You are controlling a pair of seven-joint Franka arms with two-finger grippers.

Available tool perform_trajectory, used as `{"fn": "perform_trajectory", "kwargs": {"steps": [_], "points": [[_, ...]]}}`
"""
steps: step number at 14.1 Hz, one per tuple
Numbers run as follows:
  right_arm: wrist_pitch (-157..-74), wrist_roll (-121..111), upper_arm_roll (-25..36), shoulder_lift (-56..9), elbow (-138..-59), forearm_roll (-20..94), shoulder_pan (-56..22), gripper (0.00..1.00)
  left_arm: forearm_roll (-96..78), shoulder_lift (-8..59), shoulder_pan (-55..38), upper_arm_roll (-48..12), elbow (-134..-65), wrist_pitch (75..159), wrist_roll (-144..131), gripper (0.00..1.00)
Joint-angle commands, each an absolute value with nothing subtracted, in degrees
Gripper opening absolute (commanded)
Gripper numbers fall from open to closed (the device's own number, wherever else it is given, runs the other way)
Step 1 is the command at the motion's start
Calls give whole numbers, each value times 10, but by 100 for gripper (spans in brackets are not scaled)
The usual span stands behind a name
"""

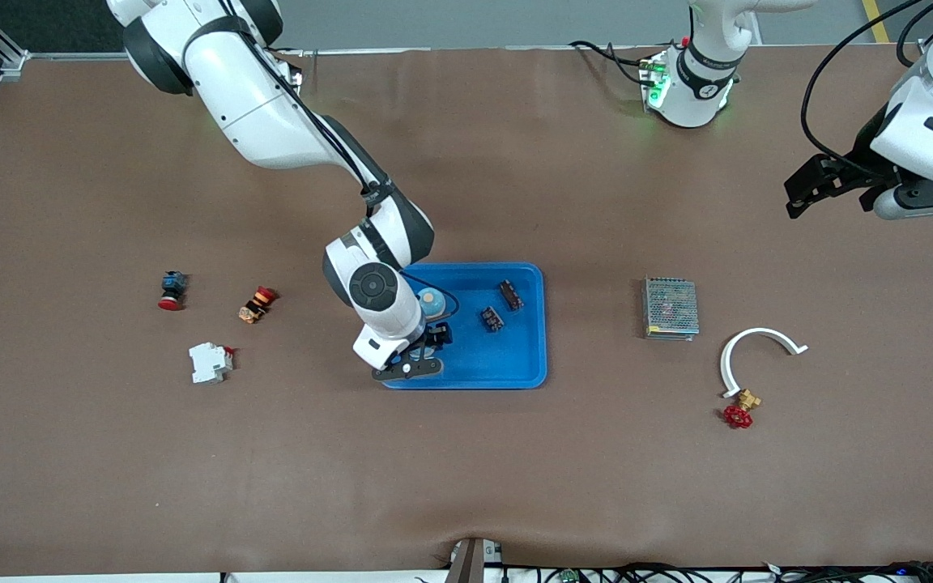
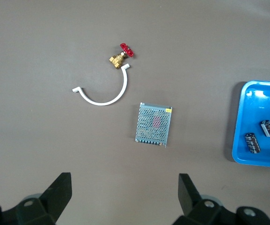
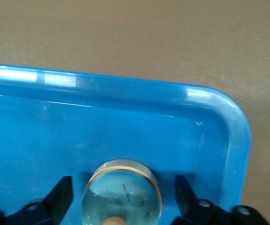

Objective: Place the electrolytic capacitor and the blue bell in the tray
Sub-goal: 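Carry the blue bell into the tray with the right gripper and release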

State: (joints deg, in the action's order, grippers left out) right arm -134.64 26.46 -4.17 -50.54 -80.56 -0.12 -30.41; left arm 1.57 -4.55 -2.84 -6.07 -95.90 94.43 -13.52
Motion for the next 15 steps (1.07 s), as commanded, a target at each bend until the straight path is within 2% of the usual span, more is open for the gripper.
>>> {"fn": "perform_trajectory", "kwargs": {"steps": [1,3,7,15], "points": [[-1338,274,-41,-506,-793,-10,-308,100,11,-47,-24,-64,-954,936,-120,100],[-1329,274,-41,-497,-793,-10,-309,100,11,-46,-25,-64,-954,937,-120,100],[-1242,279,-47,-444,-793,-7,-311,100,14,-41,-27,-65,-957,939,-120,100],[-977,272,-48,-232,-816,1,-311,100,13,-59,-24,-92,-954,931,-127,100]]}}
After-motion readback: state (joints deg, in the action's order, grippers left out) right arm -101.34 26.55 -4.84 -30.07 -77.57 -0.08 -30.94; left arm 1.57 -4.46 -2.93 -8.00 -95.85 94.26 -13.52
